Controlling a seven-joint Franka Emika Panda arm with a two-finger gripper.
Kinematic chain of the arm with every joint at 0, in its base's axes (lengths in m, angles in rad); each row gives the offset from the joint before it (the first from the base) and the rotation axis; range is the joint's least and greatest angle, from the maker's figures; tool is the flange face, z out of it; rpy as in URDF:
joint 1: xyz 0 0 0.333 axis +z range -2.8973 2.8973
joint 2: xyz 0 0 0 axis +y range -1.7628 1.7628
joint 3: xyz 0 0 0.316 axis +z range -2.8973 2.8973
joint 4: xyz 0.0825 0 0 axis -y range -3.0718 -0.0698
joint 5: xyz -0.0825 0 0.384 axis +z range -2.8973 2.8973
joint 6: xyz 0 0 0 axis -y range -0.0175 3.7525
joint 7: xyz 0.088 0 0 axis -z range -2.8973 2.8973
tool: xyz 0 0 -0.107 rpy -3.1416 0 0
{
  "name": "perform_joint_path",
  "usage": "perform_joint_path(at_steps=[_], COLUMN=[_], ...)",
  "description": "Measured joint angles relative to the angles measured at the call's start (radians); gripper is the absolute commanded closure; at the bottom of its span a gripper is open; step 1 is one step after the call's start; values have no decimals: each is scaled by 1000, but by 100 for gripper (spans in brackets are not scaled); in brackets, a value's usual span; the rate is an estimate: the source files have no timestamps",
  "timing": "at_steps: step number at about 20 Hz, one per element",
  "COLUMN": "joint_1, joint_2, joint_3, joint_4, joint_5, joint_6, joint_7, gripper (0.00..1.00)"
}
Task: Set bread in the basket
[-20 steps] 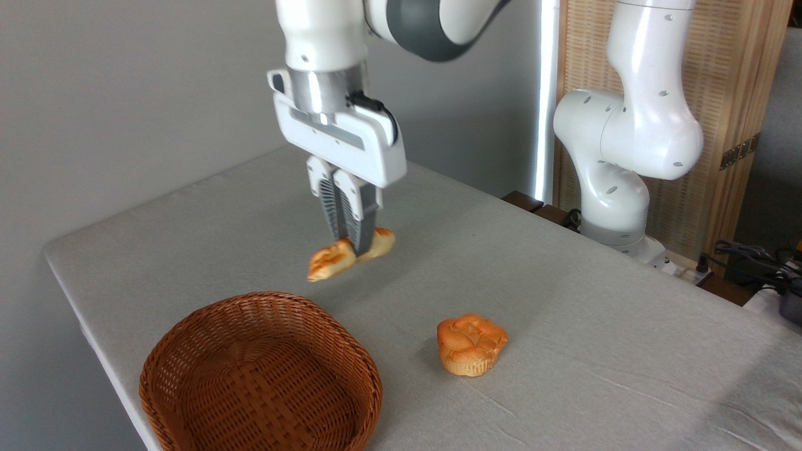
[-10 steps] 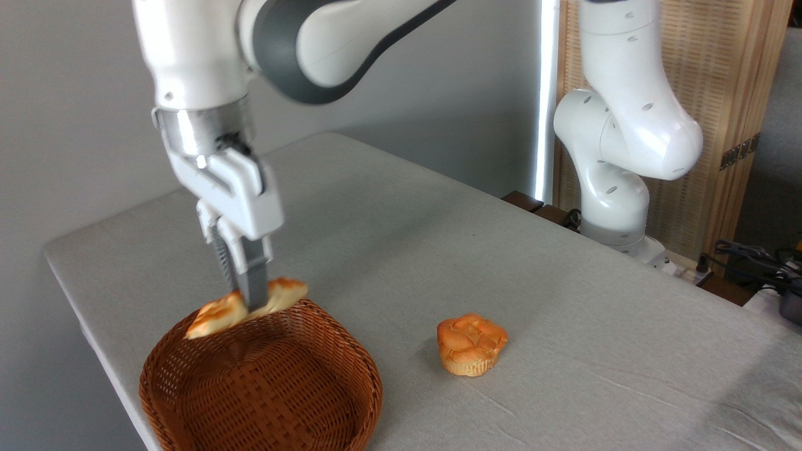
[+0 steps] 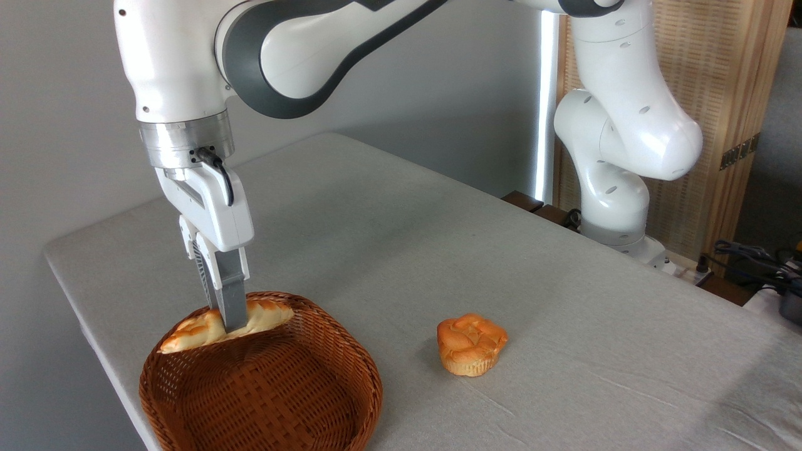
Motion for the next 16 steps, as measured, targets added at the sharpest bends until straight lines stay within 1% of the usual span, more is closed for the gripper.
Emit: perform_joint_path(at_steps=[11, 13, 16], joint_1=[1, 6, 26], joint_2=[-5, -19, -37], joint_3=[-9, -6, -5], joint_4=[6, 13, 53], joint_5=[0, 0, -3], joint_6=[-7, -58, -200], joint_7=[-2, -6, -14], gripper=[0, 0, 0])
